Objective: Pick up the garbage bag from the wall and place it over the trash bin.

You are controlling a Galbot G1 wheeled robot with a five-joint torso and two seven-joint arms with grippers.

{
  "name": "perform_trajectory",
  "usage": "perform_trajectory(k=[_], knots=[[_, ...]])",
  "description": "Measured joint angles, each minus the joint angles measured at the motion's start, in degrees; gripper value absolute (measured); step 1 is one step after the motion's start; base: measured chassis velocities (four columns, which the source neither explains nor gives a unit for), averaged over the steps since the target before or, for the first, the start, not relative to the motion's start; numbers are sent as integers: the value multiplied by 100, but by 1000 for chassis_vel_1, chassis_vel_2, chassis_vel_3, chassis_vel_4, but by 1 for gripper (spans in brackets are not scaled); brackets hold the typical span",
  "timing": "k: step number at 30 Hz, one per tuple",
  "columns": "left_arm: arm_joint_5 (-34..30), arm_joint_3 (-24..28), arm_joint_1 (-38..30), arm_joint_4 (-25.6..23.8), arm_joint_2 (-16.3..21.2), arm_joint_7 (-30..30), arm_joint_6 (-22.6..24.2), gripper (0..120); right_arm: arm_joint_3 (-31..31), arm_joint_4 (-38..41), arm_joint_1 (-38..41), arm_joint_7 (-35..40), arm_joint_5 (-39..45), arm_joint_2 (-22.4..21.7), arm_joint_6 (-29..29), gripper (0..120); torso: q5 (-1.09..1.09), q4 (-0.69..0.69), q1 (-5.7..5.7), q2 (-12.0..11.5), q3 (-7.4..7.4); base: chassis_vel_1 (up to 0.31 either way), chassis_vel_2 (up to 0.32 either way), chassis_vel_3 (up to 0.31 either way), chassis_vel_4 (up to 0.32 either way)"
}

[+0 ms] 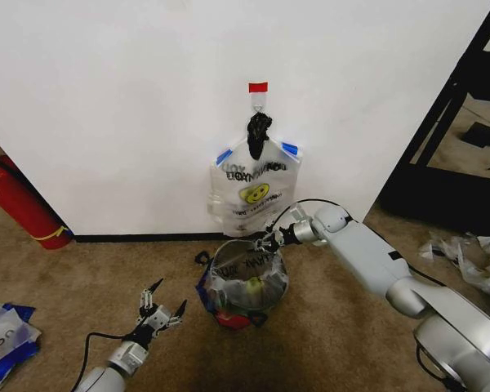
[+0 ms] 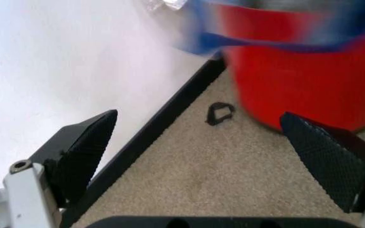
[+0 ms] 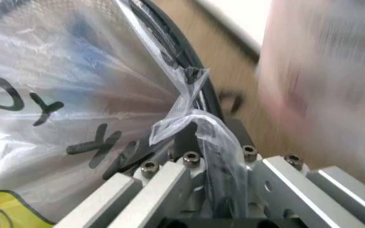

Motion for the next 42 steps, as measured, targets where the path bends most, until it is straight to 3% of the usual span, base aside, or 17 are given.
perform_trajectory(k=[2, 4, 8, 10, 15, 18, 22, 27, 29, 35, 40, 41, 42], knots=[[-11, 0, -30, -3, -6, -69, -5, 100, -124, 608, -211, 961, 705, -172, 214, 0, 4, 0, 0, 0, 0, 0, 0, 0, 0], [-20, -4, -38, -16, -15, -84, -5, 100, -156, 785, -281, 1276, 890, -220, 308, 0, 2, 0, 0, 0, 0, 0, 0, 0, 0], [-340, -180, -52, -349, -153, -110, 101, 100, -399, 2007, -943, 3816, 2031, -482, 1233, 0, 4, -2, 0, 0, 0, 0, 0, 0, 0], [-870, -348, 15, -850, -297, -111, 345, 100, -471, 2609, -1373, 5086, 2227, -554, 1841, 0, 1, -3, 0, 0, 0, 0, 0, 0, 0], [-1829, -399, 317, -1718, -328, -199, 708, 98, -259, 3164, -2085, 6203, 2088, -496, 2382, 0, 2, -3, 0, 0, -1, 0, 0, 0, 0], [-2093, -327, 797, -2160, -120, -237, 1004, 94, -69, 3388, -2573, 6635, 1818, -402, 2585, 0, 2, -1, 0, 0, -1, 0, 0, 0, 0], [-1932, -281, 1393, -2391, 160, -214, 1193, 94, 87, 3523, -3068, 6920, 1516, -269, 2784, 0, 2, -1, 0, 0, -1, 0, 0, 0, 0], [-1658, -286, 1919, -2599, 381, -219, 1216, 94, 229, 3695, -3610, 7084, 1193, -85, 2962, 0, 0, -2, 0, -1, -1, 0, 0, 0, 0], [-1745, -285, 2102, -2896, 399, -228, 1136, 93, 279, 3778, -3830, 7223, 1008, 35, 3064, 0, 1, 0, -1, -1, -1, 0, 0, 0, 0], [-2408, -74, 1909, -3820, 31, -399, 1141, 77, 356, 3948, -4304, 7577, 320, 392, 3284, 0, 2, -2, 0, 0, -1, 0, 0, 0, 0], [-2452, -82, 1709, -3918, -347, -520, 1516, 60, 274, 3951, -4480, 7622, -130, 533, 3398, 0, 1, -3, 0, 0, -1, 0, 0, 0, 0], [-2393, -83, 1640, -3780, -500, -631, 1726, 52, 223, 3916, -4492, 7603, -268, 559, 3445, 0, 3, 2, 0, -1, 0, 0, 0, 0, 0], [-2393, -83, 1640, -3780, -500, -631, 1726, 52, 223, 3916, -4492, 7603, -268, 559, 3445, 0, 3, 2, 0, -1, 0, 0, 0, 0, 0]])
